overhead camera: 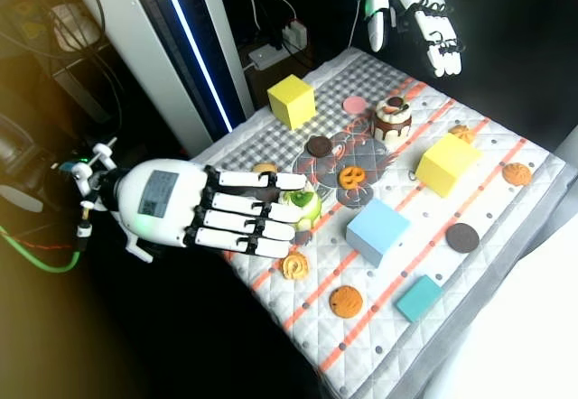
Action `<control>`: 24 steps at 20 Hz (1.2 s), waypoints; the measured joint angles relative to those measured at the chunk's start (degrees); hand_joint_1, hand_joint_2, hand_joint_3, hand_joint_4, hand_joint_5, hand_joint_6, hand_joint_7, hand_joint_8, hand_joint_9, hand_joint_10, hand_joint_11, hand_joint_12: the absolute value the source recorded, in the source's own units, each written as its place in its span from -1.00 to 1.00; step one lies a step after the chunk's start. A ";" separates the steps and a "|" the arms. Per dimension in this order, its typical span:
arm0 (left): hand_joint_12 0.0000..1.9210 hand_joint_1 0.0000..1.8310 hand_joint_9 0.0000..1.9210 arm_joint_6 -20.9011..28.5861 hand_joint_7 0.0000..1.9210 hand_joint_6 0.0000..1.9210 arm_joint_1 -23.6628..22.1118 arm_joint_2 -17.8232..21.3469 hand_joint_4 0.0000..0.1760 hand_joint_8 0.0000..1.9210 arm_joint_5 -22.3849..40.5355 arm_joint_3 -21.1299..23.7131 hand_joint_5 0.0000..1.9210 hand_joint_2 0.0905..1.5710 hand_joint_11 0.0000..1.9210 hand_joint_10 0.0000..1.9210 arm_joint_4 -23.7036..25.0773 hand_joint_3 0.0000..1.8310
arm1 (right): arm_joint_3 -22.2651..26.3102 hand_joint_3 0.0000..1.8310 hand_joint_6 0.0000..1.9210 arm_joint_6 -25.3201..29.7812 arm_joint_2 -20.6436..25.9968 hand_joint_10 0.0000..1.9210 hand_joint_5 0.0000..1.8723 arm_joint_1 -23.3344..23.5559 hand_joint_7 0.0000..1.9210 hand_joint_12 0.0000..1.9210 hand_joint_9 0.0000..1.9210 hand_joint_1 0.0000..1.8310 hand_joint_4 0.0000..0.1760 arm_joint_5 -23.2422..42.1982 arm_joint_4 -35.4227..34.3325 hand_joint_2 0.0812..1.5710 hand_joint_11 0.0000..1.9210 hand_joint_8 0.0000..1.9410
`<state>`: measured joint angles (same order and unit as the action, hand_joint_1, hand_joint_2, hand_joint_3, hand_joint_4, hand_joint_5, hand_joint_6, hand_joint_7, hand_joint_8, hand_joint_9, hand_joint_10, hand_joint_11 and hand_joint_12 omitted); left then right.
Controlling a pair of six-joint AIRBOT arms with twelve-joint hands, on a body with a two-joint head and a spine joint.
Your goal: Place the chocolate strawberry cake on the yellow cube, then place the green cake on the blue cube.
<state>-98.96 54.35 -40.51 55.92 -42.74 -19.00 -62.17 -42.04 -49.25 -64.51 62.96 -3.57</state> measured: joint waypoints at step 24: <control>0.08 -0.04 -0.51 -12.07 -0.54 -1.00 -12.59 -11.91 0.46 -1.00 -13.99 -10.43 -0.63 -0.04 -0.91 -0.99 -5.09 -1.00 | 0.02 -1.00 -1.00 -0.09 -0.17 -1.00 -0.30 -0.07 -0.61 -0.89 -0.63 -0.45 -0.71 -0.31 -0.04 0.60 -0.61 -1.00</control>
<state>-111.02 41.76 -52.42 41.93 -53.17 -24.10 -62.15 -42.13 -49.43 -64.58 62.65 -3.62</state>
